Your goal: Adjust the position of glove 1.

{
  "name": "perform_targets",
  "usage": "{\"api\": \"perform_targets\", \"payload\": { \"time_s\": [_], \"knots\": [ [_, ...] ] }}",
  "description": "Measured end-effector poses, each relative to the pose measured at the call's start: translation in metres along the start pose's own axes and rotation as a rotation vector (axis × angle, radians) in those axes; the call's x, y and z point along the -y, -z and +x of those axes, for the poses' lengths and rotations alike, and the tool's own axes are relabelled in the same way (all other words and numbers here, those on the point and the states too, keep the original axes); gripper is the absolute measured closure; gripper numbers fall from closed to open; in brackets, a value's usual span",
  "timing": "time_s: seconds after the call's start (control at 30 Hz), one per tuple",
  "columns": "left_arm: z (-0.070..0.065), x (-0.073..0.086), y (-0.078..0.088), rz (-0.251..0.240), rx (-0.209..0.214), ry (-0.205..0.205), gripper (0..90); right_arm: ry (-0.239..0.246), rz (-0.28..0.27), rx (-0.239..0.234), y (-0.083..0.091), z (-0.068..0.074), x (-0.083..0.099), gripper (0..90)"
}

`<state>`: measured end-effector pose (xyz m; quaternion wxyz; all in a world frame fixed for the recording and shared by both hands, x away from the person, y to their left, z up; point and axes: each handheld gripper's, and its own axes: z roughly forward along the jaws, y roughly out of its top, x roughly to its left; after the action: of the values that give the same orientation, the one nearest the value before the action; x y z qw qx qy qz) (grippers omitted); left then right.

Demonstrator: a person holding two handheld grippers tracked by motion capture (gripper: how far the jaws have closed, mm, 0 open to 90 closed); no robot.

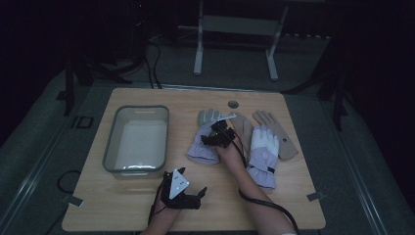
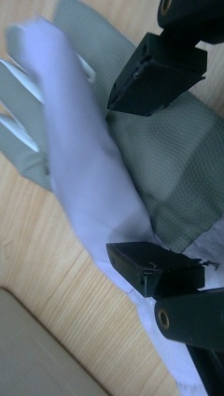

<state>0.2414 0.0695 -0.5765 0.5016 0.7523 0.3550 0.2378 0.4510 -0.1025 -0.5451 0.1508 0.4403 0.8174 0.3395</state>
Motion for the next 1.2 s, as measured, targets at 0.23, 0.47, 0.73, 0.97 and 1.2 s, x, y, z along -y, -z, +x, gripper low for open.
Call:
{"api": "perform_targets", "payload": {
  "time_s": [0.23,0.47,0.73,0.97,1.2],
  "knots": [
    [0.000,0.000,0.000,0.001,-0.002,-0.001,1.7,0.040,0.015,-0.013,-0.006,-0.002,0.005,32.9],
    [0.000,0.000,0.000,0.002,-0.003,0.002,1.7,0.054,0.041,-0.089,-0.003,-0.009,0.002,63.2],
    [0.000,0.000,0.000,-0.001,-0.004,0.006,1.7,0.076,0.063,-0.114,0.011,-0.010,-0.005,85.3],
    [0.000,0.000,0.000,-0.003,-0.004,0.005,1.7,0.114,0.015,-0.135,0.042,-0.009,-0.007,85.5],
    [0.000,0.000,0.001,-0.009,0.008,-0.001,1.7,0.206,-0.021,-0.157,0.073,0.002,-0.003,85.4]
  ]
}}
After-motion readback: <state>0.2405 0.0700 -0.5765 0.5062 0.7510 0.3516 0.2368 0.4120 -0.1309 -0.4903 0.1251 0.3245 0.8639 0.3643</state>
